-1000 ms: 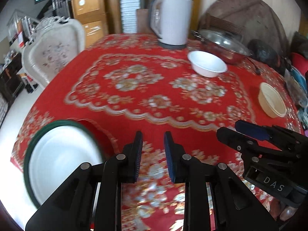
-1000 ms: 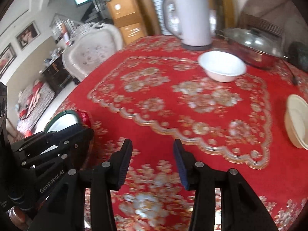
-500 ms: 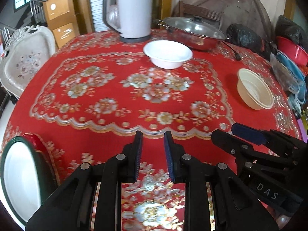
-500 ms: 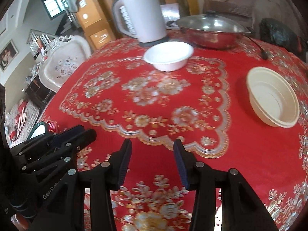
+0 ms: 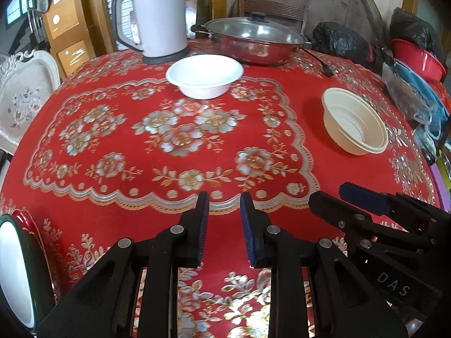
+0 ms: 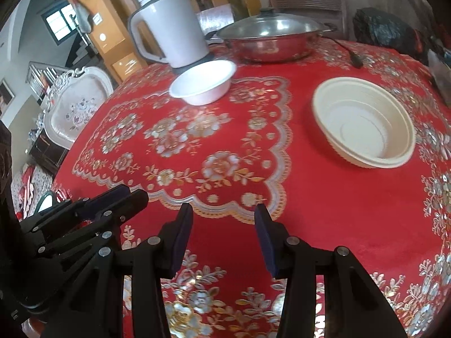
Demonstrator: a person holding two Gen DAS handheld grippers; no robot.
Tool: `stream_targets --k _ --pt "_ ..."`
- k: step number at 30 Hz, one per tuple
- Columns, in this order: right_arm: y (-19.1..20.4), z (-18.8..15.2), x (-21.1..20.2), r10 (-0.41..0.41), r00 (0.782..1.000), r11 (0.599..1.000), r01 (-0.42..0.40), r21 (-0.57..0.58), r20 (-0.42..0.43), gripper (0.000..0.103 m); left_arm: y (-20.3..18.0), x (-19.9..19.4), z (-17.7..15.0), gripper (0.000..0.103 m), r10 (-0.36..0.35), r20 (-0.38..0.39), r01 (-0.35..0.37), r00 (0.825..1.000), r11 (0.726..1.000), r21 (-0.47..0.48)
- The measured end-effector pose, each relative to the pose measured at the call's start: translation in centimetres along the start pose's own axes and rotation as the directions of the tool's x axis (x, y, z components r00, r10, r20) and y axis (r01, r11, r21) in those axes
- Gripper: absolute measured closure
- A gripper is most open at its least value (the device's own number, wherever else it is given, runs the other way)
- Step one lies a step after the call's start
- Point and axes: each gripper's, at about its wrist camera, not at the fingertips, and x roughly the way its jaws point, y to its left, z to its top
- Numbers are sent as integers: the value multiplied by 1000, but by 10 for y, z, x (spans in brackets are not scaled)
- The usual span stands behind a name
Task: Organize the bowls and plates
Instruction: 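Withdraw both grippers and move them toward the white and cream bowls, then close both grippers on the rim of the cream plastic bowl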
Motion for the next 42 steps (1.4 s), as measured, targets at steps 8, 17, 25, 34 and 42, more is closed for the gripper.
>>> stream_targets --k 8,17,25,34,42 --pt "-33 -2 -13 -23 1000 998 22 60 17 57 -29 8 6 81 -13 -5 13 1000 999 43" --pt "-80 -3 -28 -59 998 988 53 144 36 56 -56 20 16 81 -25 -15 26 1000 997 74" --pt "-121 3 -36 -104 993 972 91 215 52 56 -77 37 41 81 -72 -46 75 996 995 72" --pt "-155 22 -40 -141 988 957 119 264 67 55 -103 57 71 81 -100 -66 104 993 992 72" --pt "-178 42 -33 -160 984 944 127 306 83 54 -116 77 99 81 -148 -91 153 985 987 40"
